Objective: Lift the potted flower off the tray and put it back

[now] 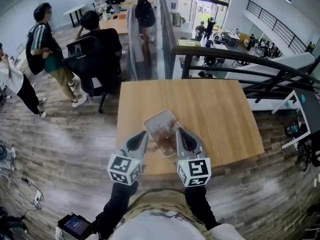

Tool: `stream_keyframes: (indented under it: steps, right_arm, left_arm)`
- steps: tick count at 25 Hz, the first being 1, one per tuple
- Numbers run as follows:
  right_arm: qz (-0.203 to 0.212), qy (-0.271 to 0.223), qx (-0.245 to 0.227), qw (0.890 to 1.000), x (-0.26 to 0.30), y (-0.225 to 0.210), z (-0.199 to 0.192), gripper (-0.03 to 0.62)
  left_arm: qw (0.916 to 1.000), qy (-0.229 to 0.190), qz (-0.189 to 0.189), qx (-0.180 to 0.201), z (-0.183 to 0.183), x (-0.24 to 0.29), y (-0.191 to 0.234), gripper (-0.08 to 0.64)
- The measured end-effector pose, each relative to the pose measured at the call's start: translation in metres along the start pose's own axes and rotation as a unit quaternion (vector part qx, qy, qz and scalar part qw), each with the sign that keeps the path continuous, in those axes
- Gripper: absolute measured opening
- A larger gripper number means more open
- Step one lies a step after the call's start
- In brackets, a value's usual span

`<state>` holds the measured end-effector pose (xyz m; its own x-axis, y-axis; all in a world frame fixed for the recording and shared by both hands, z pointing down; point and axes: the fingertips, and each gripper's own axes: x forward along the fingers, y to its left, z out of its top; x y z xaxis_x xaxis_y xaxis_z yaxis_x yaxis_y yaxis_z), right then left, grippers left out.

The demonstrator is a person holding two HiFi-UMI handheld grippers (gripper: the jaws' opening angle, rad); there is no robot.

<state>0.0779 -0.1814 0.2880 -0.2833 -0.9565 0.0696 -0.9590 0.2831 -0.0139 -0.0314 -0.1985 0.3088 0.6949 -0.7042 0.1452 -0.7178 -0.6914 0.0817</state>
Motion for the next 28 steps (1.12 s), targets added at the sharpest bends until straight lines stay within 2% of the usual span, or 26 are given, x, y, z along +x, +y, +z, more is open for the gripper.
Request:
stream_keyframes:
  steps: [11,28]
  right_arm:
    - [0.005,-0.018,0.002,1.0,-0.017,0.003,0.009,0.005]
    - [0.005,-0.016,-0.009,1.0,-0.011,0.01,0.009,0.005]
  left_arm:
    - [0.9998,-0.009,-0.012,0.011,0.008,-0.005,-0.019,0.002]
    - [0.9998,-0.006,-0.015,0.01,0.004,-0.006,-0.012,0.002]
